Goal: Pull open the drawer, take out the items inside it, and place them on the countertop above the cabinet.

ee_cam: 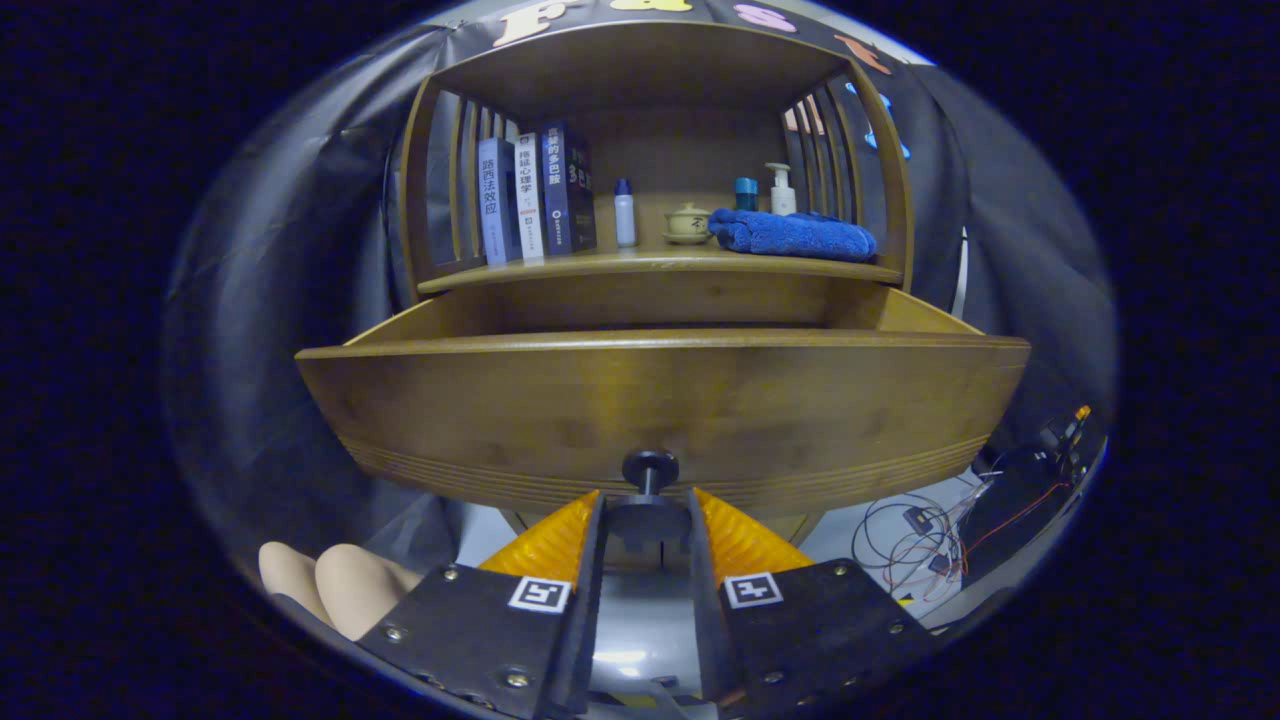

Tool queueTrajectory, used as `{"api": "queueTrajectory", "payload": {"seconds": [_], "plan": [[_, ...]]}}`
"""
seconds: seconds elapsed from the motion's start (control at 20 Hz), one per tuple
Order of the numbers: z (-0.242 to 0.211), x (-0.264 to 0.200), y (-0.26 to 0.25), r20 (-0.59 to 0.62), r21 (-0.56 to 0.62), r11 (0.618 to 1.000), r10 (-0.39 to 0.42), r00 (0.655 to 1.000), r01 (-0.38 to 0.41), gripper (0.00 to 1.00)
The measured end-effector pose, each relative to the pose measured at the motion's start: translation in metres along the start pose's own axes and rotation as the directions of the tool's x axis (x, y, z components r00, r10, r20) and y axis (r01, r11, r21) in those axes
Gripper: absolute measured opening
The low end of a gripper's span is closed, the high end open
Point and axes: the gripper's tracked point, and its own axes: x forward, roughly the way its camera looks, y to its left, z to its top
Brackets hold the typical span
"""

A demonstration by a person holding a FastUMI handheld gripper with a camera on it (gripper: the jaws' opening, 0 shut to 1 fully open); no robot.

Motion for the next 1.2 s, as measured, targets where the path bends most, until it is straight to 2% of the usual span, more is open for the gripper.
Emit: {"api": "queueTrajectory", "payload": {"seconds": [0.55, 0.8, 1.0, 1.2], "plan": [[0.002, -0.036, -0.008, -0.009, 0.045, 0.999, -0.009, 1.000, 0.010, 0.42], [0.060, -0.055, -0.012, 0.124, 0.032, 0.999, -0.011, 0.992, 0.007, 0.42], [0.115, -0.048, -0.008, 0.222, -0.033, 0.999, 0.025, 0.975, -0.018, 0.41], [0.143, -0.015, 0.000, 0.198, -0.103, 0.993, 0.069, 0.978, -0.049, 0.41]]}}
